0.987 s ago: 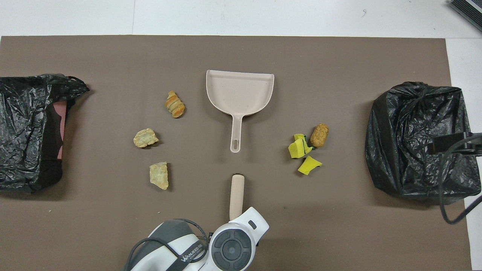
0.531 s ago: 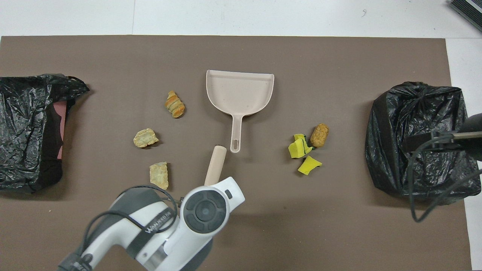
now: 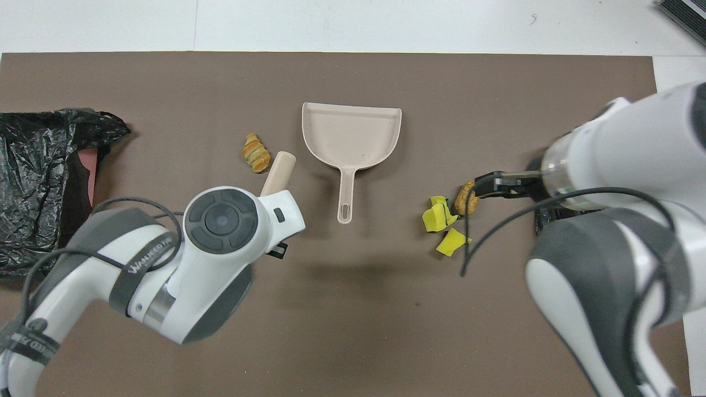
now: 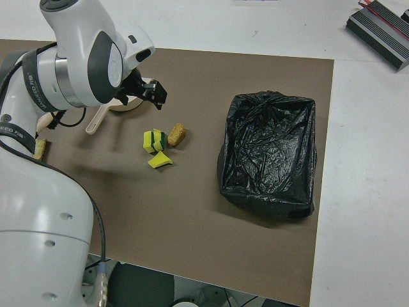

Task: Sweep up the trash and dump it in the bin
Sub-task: 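Lift the brush with the left gripper while the right gripper reaches the dustpan, then grasp the dustpan handle with the right gripper while the left gripper positions the brush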

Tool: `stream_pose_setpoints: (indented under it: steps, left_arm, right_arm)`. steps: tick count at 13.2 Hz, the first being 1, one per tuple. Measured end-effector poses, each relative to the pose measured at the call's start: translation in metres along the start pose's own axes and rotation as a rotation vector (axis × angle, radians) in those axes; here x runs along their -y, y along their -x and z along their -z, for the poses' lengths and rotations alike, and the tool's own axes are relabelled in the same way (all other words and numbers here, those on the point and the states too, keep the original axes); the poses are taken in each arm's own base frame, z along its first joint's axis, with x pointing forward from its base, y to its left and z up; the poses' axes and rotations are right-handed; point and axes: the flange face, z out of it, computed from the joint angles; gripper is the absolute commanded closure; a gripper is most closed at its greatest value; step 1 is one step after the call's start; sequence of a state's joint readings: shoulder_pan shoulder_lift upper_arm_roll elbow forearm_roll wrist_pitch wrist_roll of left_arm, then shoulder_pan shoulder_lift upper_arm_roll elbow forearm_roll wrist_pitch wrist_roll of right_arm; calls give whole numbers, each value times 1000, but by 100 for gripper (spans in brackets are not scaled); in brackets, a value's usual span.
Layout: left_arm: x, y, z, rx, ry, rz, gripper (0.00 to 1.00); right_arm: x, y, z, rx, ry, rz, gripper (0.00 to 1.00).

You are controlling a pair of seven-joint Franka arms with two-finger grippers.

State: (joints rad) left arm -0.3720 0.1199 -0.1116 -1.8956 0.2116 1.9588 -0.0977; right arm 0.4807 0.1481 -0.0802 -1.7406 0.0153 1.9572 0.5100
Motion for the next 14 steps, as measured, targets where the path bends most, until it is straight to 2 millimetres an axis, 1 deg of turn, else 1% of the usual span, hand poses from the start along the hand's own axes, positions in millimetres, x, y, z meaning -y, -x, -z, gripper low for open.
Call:
stream_pose_setpoints:
  steps: [1, 2, 3, 5, 6, 8, 9, 10, 11, 12, 14]
  left_arm:
    - [9, -8, -1, -4, -4, -7, 100]
    - [17, -15, -2, -8, -5, -11, 100]
    - [25, -19, -3, -10, -6, -21, 100]
    - [47, -23, -7, -7, -20, -94, 100]
    - [61, -24, -11, 0, -42, -145, 100]
    - [82, -31, -23, 9, -79, -198, 100]
    - [86, -38, -29, 4, -86, -209, 100]
    - [87, -45, -36, -2, -93, -217, 100]
    - [91, -51, -43, -2, -107, -224, 100]
    - [100, -54, -50, 0, -113, -239, 100]
    - [120, -57, -60, -16, -112, -311, 100]
  right_arm:
    - [25, 4, -19, -9, -5, -13, 0]
    - [47, 10, -38, -10, -6, -13, 0]
    - [63, 14, -54, -9, -5, -6, 0]
    - [88, 22, -83, -5, 0, 0, 0]
    - [98, 25, -98, -5, 0, 7, 0]
    - [107, 26, -121, -10, 0, 16, 0]
    - [108, 25, -125, -8, 2, 16, 0]
    - [113, 25, -125, -8, -4, 20, 0]
    - [121, 27, -125, -7, -16, 28, 0]
    - [129, 28, -125, -9, -26, 37, 0]
    - [137, 28, -133, -21, -42, 44, 0]
